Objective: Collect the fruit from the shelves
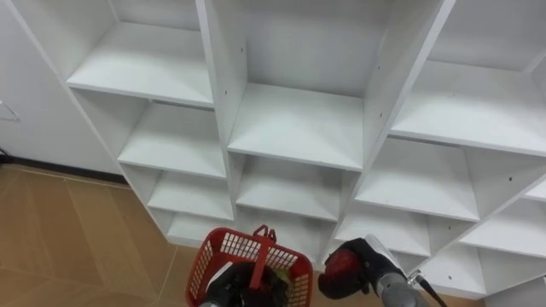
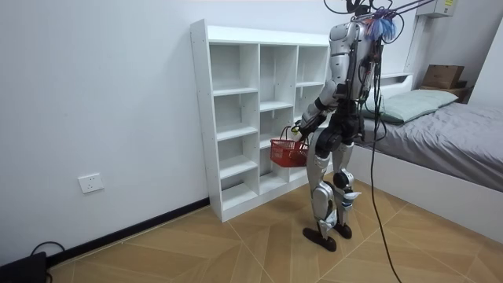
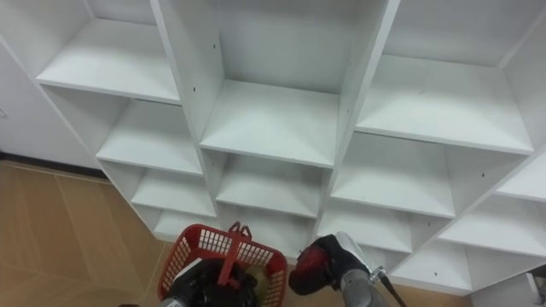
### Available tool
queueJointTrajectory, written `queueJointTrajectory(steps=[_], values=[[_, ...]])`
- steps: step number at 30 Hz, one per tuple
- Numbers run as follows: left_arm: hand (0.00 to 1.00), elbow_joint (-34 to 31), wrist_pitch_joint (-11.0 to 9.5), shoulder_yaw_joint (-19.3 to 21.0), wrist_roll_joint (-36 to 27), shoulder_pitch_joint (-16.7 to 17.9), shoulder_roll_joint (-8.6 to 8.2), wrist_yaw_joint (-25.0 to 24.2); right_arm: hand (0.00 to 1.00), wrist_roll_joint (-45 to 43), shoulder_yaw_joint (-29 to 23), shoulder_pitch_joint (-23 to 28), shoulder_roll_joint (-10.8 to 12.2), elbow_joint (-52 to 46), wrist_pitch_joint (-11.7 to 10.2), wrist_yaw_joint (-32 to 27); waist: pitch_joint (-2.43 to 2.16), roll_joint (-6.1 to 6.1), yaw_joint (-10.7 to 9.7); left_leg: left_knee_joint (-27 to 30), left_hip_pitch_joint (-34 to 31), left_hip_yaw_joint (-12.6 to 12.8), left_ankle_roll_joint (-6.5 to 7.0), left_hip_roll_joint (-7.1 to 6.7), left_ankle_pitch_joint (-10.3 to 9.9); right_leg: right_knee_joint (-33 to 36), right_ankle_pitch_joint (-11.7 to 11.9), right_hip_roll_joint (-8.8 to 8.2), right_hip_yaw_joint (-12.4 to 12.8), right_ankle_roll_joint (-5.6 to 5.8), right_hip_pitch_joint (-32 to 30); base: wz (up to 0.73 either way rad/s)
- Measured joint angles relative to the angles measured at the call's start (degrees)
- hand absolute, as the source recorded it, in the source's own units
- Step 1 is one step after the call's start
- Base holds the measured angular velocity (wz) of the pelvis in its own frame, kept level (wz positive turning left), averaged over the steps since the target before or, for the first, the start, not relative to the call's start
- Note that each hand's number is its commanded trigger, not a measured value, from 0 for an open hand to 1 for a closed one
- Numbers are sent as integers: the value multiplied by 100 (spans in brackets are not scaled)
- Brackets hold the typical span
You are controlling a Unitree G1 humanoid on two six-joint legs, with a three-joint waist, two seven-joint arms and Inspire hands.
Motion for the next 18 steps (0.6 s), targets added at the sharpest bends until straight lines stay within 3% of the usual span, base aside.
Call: queueJointTrajectory(steps=[9, 18], values=[[100, 0, 0, -37, 62, 23, 0, -49, 100, -176, 44, -8, 42, -2, 1, 2, 0, -1, 6, -14, -1, 0, 2, -1, -1, -1, -3, -2, 5, 2, -2, 0], [100, 1, 1, -196, -10, 16, -8, 30, 100, -120, 158, -134, 273, -119, 6, 4, 28, -49, 1, -55, 77, -3, 7, -5, -2, -13, -7, -1, 5, 9, 73, 0]])
